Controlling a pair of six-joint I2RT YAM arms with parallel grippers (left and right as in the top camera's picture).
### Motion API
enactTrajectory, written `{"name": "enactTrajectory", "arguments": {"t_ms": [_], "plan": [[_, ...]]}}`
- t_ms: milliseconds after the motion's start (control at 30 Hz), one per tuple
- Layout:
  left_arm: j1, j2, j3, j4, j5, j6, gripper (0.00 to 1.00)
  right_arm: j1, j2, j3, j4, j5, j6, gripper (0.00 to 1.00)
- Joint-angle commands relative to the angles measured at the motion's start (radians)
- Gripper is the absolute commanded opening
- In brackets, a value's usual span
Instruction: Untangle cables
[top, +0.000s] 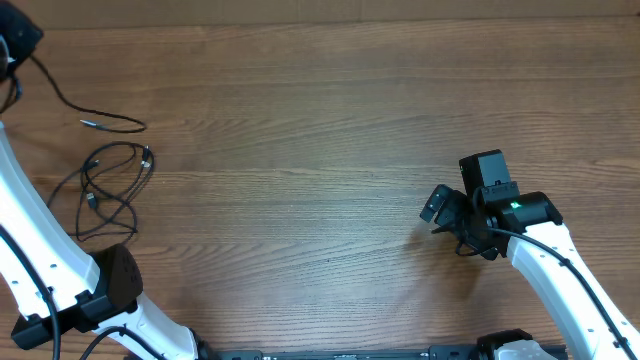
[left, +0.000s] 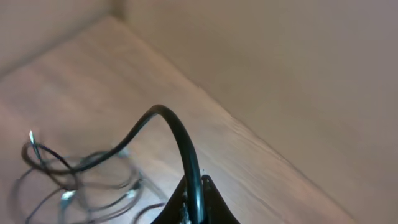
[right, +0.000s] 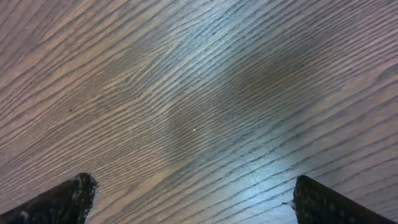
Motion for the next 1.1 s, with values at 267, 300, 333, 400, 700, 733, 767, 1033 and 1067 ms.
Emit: {"name": "enactTrajectory", "arguments": {"t_ms": [267,300,333,400,700,733,767,1033,1067], "plan": [[-0.003,-0.006,-0.029,-0.018,0.003,0.111,0.04,-0.003,0.0,-0.001,0.003,-0.002,0.004,1.0],[-0.002,-0.006,-0.034,-0.023,-0.033,0.093,0.04,-0.003,0.0,-0.001,0.003,-0.001,0.004,1.0],[-0.002,-0.006,-0.041,-0.029,-0.077,0.076,0.04,-0.003,0.0,-0.001,0.003,-0.002,0.004,1.0],[-0.002,-0.006,-0.064,-0.041,-0.169,0.042,0.04,-0.003,0.0,-0.001,0.003,-0.002,0.004,1.0],[-0.001,-0.006,-0.241,-0.048,-0.464,-0.097,0.04,-0.003,0.0,-0.001,0.003,-0.001,0.004,1.0],[0.0,-0.006,-0.261,-0.048,-0.488,-0.106,0.04,-0.003,0.0,-0.001,0.003,-0.002,0.004,1.0],[0.0,-0.006,-0.285,-0.048,-0.526,-0.123,0.04,-0.003,0.0,-0.001,0.003,-0.002,0.004,1.0],[0.0,-0.006,-0.44,-0.053,-0.742,-0.274,0.04,-0.003,0.0,-0.001,0.003,-0.002,0.004,1.0],[0.003,-0.006,-0.454,-0.052,-0.753,-0.286,0.05,-0.003,0.0,-0.001,0.003,-0.002,0.004,1.0]]}}
